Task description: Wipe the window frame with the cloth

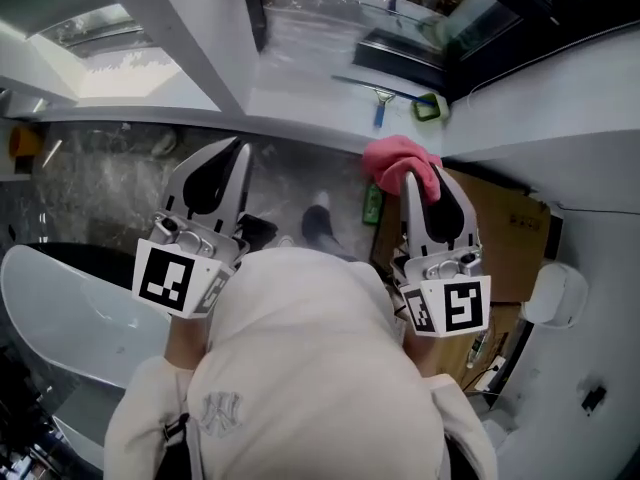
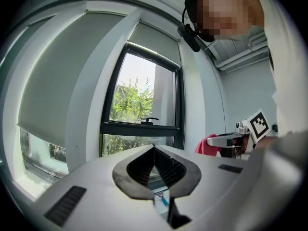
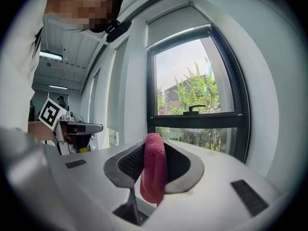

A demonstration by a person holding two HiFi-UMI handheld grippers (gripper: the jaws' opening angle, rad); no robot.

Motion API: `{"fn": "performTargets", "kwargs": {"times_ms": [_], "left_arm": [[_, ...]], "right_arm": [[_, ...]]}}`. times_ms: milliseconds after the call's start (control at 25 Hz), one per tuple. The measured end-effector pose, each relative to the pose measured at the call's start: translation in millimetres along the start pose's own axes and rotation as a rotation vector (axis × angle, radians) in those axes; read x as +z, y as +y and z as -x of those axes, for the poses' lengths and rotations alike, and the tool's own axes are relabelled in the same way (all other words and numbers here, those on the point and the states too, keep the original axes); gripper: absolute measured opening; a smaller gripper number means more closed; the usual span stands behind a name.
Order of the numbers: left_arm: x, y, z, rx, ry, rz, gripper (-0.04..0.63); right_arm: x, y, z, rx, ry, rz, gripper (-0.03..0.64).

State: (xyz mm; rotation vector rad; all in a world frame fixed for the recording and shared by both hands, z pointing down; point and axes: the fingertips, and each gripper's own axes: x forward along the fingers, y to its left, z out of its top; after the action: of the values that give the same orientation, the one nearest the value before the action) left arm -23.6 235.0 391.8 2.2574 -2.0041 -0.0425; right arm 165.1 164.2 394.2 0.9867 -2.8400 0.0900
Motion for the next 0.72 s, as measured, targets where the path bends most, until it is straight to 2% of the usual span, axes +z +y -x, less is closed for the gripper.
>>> {"fn": "performTargets", "kwargs": {"times_ms": [400, 720], "left_arm": [[0.6, 5.7, -70.6, 0.029, -0.008, 0.029, 0.011], [0.6, 4.5, -108.8, 0.048, -0.022, 0.024, 0.011]], "right_arm": [[6.1, -59.9, -45.2, 0.042, -0.001, -0.003, 0.100], [3.5, -95.8, -63.3, 0.049, 0.009, 0.009, 0.100]]}}
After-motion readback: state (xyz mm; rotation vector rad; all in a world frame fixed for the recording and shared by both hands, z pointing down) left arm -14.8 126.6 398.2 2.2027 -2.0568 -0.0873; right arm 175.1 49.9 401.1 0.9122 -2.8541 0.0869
